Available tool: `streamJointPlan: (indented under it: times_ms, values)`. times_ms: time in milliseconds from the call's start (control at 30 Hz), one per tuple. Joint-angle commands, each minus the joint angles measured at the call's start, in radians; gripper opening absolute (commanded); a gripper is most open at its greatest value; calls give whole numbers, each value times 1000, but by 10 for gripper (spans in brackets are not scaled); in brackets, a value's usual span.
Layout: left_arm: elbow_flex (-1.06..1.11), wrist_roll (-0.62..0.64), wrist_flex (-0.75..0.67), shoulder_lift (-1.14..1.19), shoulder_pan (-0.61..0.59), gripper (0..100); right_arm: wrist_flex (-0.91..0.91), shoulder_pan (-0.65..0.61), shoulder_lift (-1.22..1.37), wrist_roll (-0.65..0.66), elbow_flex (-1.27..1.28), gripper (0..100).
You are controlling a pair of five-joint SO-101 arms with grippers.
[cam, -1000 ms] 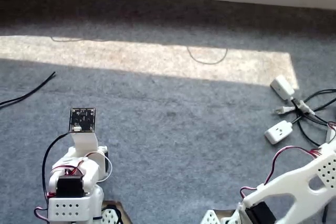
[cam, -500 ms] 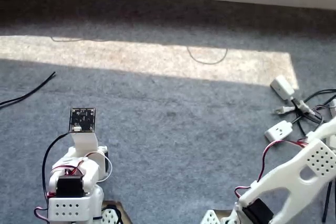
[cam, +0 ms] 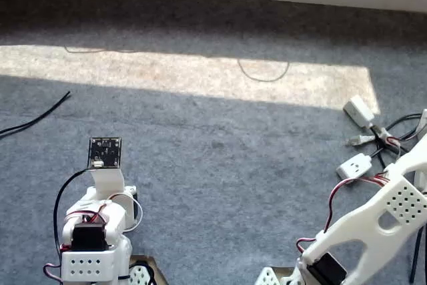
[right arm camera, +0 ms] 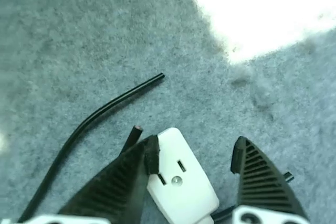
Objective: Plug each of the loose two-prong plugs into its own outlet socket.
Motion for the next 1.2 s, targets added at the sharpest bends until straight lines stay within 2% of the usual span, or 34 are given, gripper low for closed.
streamJointPlan:
  times_ms: [0,133,267,533,733,967,1167]
  values:
    - [4,-8,0,1,13,6,44,15,12,18,38,241]
    - [4,-8,0,1,13,6,199,16,1,121,30,241]
    - [4,-8,0,1,13,6,232,24,1,203,2,241]
    - [4,-8,0,1,13,6,438,45,10,339,-147,241]
    - [4,-8,0,1,13,6,441,47,1,334,-162,223]
    - [4,-8,0,1,13,6,452,39,1,215,-338,13]
    - [4,-8,0,1,13,6,648,-22,1,147,-631,8]
